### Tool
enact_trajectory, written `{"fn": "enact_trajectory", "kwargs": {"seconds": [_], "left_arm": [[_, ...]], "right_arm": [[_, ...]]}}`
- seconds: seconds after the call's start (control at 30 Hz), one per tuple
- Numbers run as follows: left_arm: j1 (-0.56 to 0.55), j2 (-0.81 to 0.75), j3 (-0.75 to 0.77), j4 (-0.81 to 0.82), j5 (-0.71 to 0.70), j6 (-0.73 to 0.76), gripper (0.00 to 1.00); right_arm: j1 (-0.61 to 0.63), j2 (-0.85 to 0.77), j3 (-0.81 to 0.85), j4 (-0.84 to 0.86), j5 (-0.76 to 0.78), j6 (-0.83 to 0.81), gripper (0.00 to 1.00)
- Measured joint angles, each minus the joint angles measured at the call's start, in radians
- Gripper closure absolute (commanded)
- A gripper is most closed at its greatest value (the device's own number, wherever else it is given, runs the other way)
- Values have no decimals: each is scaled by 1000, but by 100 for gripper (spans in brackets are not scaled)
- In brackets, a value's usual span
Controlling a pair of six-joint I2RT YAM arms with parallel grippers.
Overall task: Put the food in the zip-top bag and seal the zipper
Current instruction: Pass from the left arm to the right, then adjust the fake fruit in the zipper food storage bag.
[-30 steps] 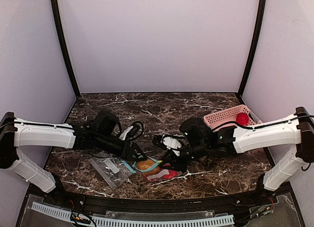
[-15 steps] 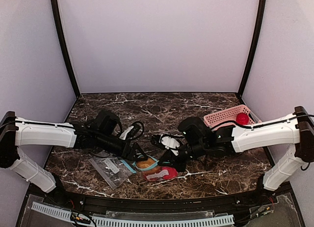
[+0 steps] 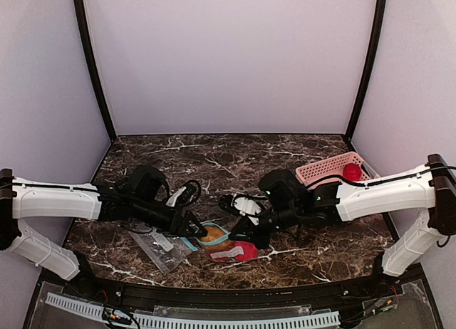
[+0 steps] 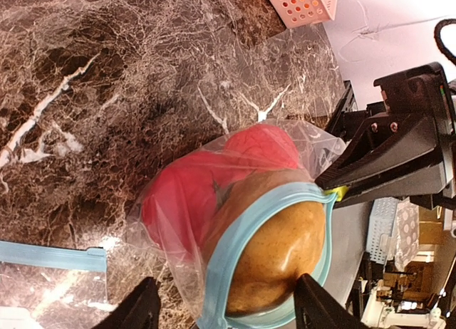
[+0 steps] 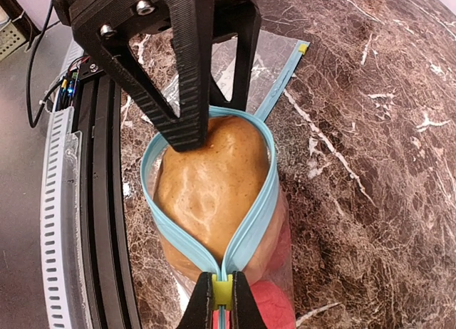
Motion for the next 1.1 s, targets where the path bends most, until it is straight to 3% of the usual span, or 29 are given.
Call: {"fn": "enact_trajectory", "kwargs": {"seconds": [0.7,0.93,1.1], "left_arm": [[11,46,3,64,66,-24,81],[15,65,13,66,67,-24,98],[17,77,20,71,61,-27,99]], "right_arm": [[0,-1,-16,23,0,23,100],[0,-2,-20,46,8,24,100],[0,-2,-21,56,12,43,100]]}}
